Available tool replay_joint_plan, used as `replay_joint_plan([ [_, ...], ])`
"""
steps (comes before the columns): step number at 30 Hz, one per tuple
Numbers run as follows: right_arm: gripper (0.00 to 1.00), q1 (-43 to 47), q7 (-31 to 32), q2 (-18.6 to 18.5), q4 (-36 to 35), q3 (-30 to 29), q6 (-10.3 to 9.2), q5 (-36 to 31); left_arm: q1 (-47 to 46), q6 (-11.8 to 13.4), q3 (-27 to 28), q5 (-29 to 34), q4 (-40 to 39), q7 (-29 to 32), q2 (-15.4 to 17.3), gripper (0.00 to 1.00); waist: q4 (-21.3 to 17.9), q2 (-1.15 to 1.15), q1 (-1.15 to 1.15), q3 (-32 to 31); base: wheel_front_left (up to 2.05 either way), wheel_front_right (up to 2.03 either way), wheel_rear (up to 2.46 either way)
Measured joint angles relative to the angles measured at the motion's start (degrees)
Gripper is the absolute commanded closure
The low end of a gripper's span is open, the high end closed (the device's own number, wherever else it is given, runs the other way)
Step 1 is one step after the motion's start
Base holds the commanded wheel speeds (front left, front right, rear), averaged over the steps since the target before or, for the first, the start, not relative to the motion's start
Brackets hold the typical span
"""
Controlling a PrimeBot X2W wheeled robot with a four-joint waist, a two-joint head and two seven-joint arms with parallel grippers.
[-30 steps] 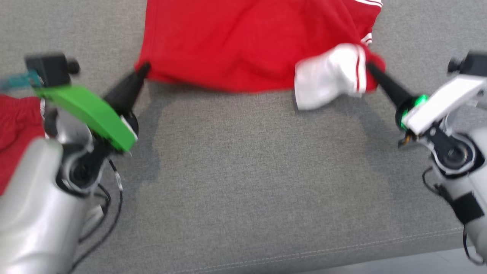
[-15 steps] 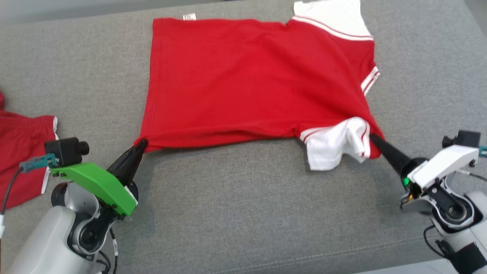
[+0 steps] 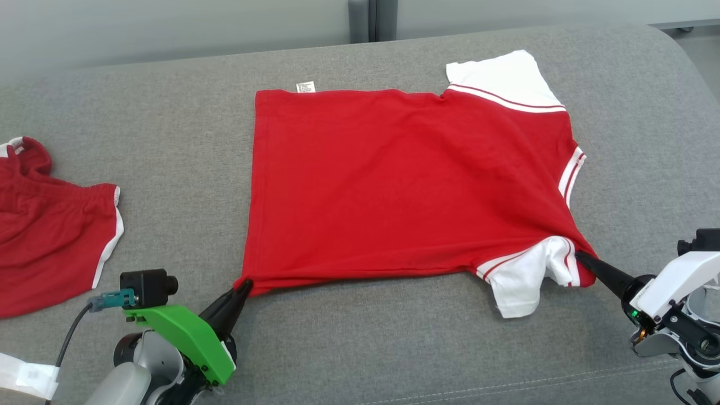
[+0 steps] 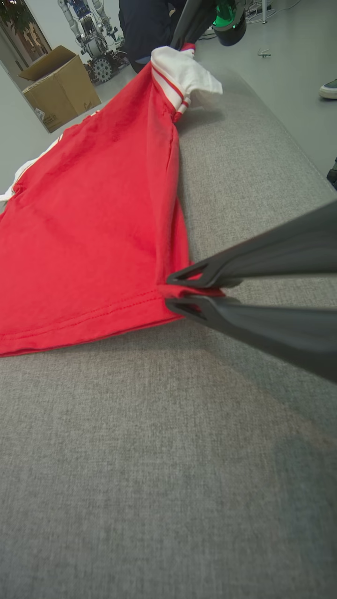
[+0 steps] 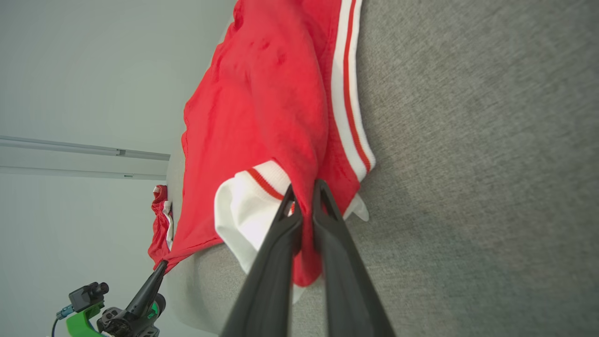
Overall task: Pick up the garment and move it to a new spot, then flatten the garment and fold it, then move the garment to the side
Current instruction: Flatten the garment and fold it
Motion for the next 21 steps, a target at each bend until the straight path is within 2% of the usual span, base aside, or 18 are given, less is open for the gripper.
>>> replay_joint_plan([
  [1, 0.56, 0.0, 0.0, 0.0, 0.0, 0.3, 0.0, -0.5, 0.2, 0.0, 0.0, 0.0, 0.0, -0.3, -0.2, 0.62, 0.1, 0.0, 0.0, -0.2, 0.0, 0.0, 0.0],
  [2, 0.4, 0.0, 0.0, -0.2, 0.0, 0.6, 0.0, -1.1, 0.3, 0.0, 0.1, 0.0, 0.1, -0.5, -0.3, 0.53, 0.2, 0.0, 0.0, -0.3, 0.0, 0.0, 0.0],
  [3, 0.0, 0.0, -0.1, -0.4, 0.0, 0.7, 0.0, -2.0, 0.4, 0.0, 0.1, 0.0, 0.1, -0.7, -0.3, 0.04, 0.3, 0.0, 0.0, -0.4, 0.0, 0.0, 0.0],
  [4, 0.0, 0.0, -0.2, -0.8, 0.1, 0.8, 0.0, -2.9, 0.5, 0.0, 0.1, 0.0, 0.2, -0.8, -0.4, 0.0, 0.3, 0.0, 0.0, -0.5, 0.0, 0.0, 0.0],
  [9, 0.0, -0.1, -3.7, -2.5, 0.3, 0.3, 0.0, -6.7, 1.1, 0.6, 0.8, 0.3, 0.2, -2.4, -0.5, 0.0, 0.3, 0.0, 0.0, -0.6, 0.0, 0.0, 0.0],
  [13, 0.0, -1.5, -11.1, -3.4, 0.0, -2.8, 0.0, -11.5, 1.1, 1.5, 4.0, 1.8, -0.4, -6.6, -0.5, 0.0, 0.1, 0.0, 0.0, -0.7, 0.0, 0.0, 0.0],
  [17, 0.0, -2.8, -17.1, -2.8, -2.3, -4.6, 0.01, -13.6, 1.1, 1.9, 5.0, 2.7, -1.9, -9.1, -0.5, 0.0, -0.2, 0.0, 0.0, -0.7, 0.0, 0.0, 0.0],
  [21, 0.0, -2.4, -20.5, -1.9, -2.6, -4.6, 0.01, -15.6, 1.1, 1.9, 4.9, 3.4, -2.4, -10.3, -0.6, 0.0, -0.4, 0.0, 0.0, -0.7, 0.0, 0.0, 0.0],
])
